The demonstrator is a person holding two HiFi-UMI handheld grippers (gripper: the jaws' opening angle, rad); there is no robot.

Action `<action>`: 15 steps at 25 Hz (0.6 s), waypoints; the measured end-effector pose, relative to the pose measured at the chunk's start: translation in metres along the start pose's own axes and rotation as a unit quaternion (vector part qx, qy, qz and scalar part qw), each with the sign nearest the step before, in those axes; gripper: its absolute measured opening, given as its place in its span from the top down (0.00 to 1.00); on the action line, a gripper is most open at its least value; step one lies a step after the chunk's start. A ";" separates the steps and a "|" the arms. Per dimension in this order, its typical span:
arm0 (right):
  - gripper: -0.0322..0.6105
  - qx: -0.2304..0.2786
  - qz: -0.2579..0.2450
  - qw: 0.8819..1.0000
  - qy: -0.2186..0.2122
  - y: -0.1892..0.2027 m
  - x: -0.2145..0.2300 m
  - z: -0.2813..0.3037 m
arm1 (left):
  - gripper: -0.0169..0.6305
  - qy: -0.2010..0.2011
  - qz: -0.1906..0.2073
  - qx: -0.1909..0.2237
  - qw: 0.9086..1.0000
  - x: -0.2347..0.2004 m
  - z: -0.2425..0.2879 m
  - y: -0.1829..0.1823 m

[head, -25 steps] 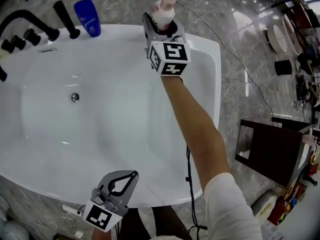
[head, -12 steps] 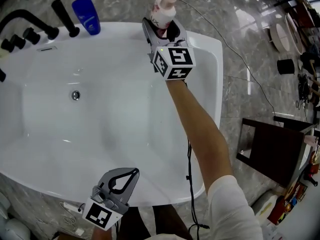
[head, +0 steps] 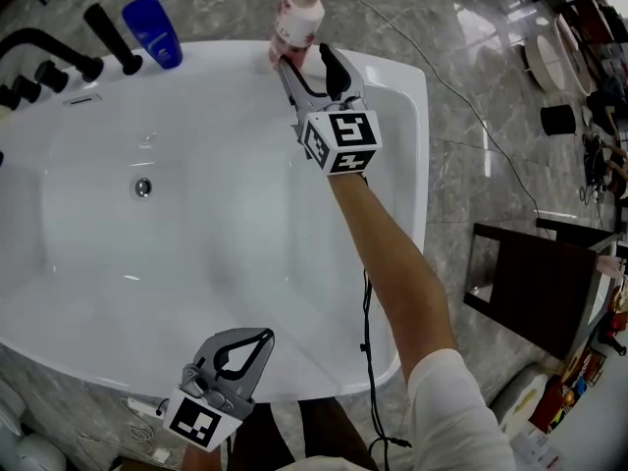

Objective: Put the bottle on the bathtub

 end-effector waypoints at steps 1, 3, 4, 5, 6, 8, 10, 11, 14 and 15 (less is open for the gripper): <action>0.52 -0.002 0.001 1.000 0.001 0.001 0.000 -0.002 | 0.97 0.000 0.001 -0.002 1.000 0.001 0.000 0.000; 0.53 -0.005 0.002 1.000 0.000 0.003 -0.001 -0.006 | 0.97 0.002 0.003 -0.003 1.000 0.002 -0.001 0.000; 0.53 -0.007 0.001 1.000 -0.002 0.003 -0.001 -0.008 | 0.97 0.001 0.004 -0.003 1.000 0.001 -0.001 -0.001; 0.53 -0.009 0.000 1.000 -0.003 0.003 -0.002 -0.009 | 0.97 -0.002 0.003 -0.002 1.000 0.001 -0.001 -0.003; 0.53 -0.012 -0.001 1.000 -0.005 0.004 -0.003 -0.011 | 0.97 -0.006 0.003 -0.002 1.000 -0.001 -0.001 -0.004; 0.53 -0.014 -0.002 1.000 -0.008 0.004 -0.005 -0.013 | 0.97 -0.016 0.008 0.000 1.000 -0.006 -0.001 -0.006; 0.54 -0.014 -0.005 1.000 -0.011 0.002 -0.006 -0.018 | 0.97 -0.026 0.012 0.008 1.000 -0.011 -0.001 -0.012; 0.54 -0.015 -0.007 1.000 -0.013 0.000 -0.008 -0.020 | 0.97 -0.031 0.012 0.013 0.999 -0.013 -0.002 -0.015; 0.54 -0.017 -0.010 1.000 -0.022 -0.008 -0.015 -0.029 | 0.97 -0.041 0.013 0.021 0.999 -0.014 -0.007 -0.025; 0.54 -0.018 -0.011 0.999 -0.024 -0.012 -0.017 -0.032 | 0.97 -0.042 0.014 0.024 0.999 -0.013 -0.008 -0.028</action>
Point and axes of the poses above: the fingertips, and each gripper's own axes: z forward along the fingers, x to its right, y out of its underside, the point moved 2 cm from there along -z, backward along the fingers, and after that the axes turned 13 degrees about -y, right-handed, at the moved point
